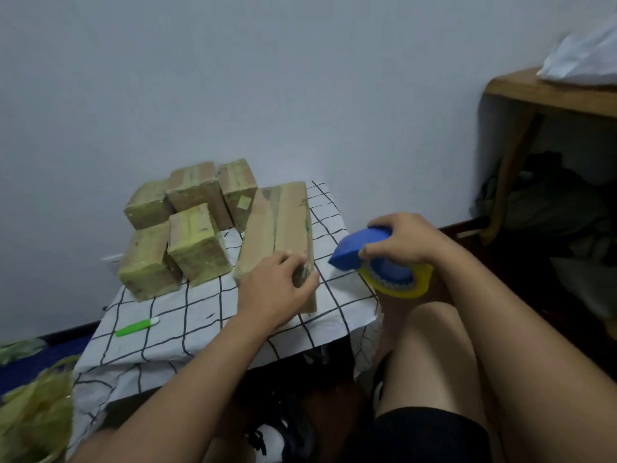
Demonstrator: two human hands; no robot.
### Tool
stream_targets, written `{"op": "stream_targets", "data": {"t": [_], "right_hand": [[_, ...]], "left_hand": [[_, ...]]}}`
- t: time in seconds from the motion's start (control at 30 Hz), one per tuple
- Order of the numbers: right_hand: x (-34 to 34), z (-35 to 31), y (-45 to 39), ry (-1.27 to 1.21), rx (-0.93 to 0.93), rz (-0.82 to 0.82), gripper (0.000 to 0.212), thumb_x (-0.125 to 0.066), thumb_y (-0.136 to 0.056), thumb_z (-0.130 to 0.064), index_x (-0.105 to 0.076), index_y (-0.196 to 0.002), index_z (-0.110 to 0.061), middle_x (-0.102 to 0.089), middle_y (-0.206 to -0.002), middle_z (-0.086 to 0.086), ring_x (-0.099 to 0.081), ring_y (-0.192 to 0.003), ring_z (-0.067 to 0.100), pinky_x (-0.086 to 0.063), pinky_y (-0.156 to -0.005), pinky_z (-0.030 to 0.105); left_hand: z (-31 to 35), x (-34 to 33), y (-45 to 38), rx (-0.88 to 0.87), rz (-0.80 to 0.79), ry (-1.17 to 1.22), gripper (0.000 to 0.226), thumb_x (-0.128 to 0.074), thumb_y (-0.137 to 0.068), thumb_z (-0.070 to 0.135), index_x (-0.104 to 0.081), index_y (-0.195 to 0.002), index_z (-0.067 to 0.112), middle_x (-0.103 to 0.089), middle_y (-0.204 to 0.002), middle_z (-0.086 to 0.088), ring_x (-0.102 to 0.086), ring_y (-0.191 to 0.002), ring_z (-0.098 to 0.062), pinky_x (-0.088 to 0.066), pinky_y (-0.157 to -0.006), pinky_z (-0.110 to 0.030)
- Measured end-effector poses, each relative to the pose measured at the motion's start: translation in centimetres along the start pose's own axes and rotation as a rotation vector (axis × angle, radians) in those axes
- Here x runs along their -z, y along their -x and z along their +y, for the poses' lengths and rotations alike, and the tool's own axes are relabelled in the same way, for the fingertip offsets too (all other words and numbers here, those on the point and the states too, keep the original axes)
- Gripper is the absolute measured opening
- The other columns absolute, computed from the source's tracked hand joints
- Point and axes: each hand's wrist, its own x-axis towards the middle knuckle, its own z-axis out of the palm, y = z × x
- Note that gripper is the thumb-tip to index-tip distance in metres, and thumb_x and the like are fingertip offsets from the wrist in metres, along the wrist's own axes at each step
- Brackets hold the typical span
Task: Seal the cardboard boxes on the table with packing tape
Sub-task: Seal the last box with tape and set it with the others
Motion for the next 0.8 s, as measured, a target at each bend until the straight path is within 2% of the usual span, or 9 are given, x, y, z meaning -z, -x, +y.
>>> {"op": "stream_targets", "data": {"t": [0.1,0.2,0.37,0.5,0.6,0.67,0.8], "right_hand": [[-2.1,-0.2,0.2,-0.262,-0.082,0.252,0.065,-0.077,-0.077,-0.049,-0.059,-0.134,-0.024,-0.061,-0.126,-0.002,-0.056,-0.109,0.019,-0.045,-0.088,0.032],[-5.3,-1.4,-0.5,-0.488,-0.122,0.414,0.062,-0.077,-0.077,-0.049,-0.06,-0.13,-0.023,-0.061,-0.12,-0.003,-0.057,-0.108,0.019,-0.045,-0.087,0.031],[-9.8,-3.2,-1.9,-0.612,-0.168,0.508,0.069,-0.076,-0.078,-0.05,-0.052,-0.139,-0.026,-0.057,-0.123,0.002,-0.054,-0.112,0.02,-0.039,-0.085,0.028],[-12.4,-3.5,-1.4,-0.619,-0.187,0.538,0.075,-0.077,-0.08,-0.046,-0.047,-0.146,-0.027,-0.052,-0.123,0.005,-0.053,-0.111,0.02,-0.038,-0.085,0.025],[-13.7,-3.4,-0.8,-0.601,-0.181,0.565,0.076,-0.076,-0.08,-0.047,-0.044,-0.146,-0.029,-0.051,-0.122,0.004,-0.054,-0.109,0.022,-0.044,-0.089,0.031],[-14.1,-3.3,-0.6,-0.576,-0.178,0.575,0.076,-0.074,-0.08,-0.051,-0.043,-0.146,-0.031,-0.052,-0.121,0.004,-0.055,-0.108,0.023,-0.048,-0.09,0.036],[-14.3,-3.0,-0.5,-0.526,-0.167,0.581,0.076,-0.07,-0.081,-0.055,-0.041,-0.147,-0.033,-0.052,-0.119,0.004,-0.056,-0.105,0.025,-0.049,-0.085,0.036]], "left_hand": [[1.9,-0.4,-0.6,0.121,0.086,-0.007,0.041,-0.041,-0.094,0.061,-0.065,-0.097,0.028,-0.056,-0.096,0.008,-0.056,-0.093,-0.018,-0.037,-0.06,-0.029],[2.8,-1.3,-0.7,0.144,0.157,-0.08,0.026,-0.045,-0.097,0.043,-0.061,-0.092,0.022,-0.054,-0.092,0.001,-0.053,-0.088,-0.023,-0.029,-0.06,-0.031],[2.5,-2.3,-0.7,0.097,0.226,-0.111,0.014,-0.064,-0.083,0.032,-0.061,-0.084,0.019,-0.055,-0.084,-0.003,-0.052,-0.076,-0.026,-0.027,-0.063,-0.031],[1.9,-3.5,-0.4,0.032,0.296,-0.11,0.018,-0.076,-0.071,0.027,-0.061,-0.076,0.018,-0.055,-0.076,-0.003,-0.053,-0.066,-0.026,-0.031,-0.059,-0.03],[1.5,-3.5,-0.2,0.01,0.308,-0.057,0.018,-0.075,-0.074,0.03,-0.064,-0.083,0.019,-0.058,-0.082,-0.001,-0.056,-0.071,-0.026,-0.038,-0.062,-0.03],[0.7,-3.1,0.2,-0.017,0.296,-0.012,0.023,-0.073,-0.076,0.037,-0.067,-0.094,0.023,-0.061,-0.09,0.002,-0.058,-0.079,-0.023,-0.038,-0.066,-0.029],[-0.5,-1.8,0.6,-0.055,0.139,0.068,0.04,-0.068,-0.086,0.042,-0.062,-0.124,0.03,-0.062,-0.12,0.008,-0.058,-0.107,-0.021,-0.045,-0.083,-0.033]]}}
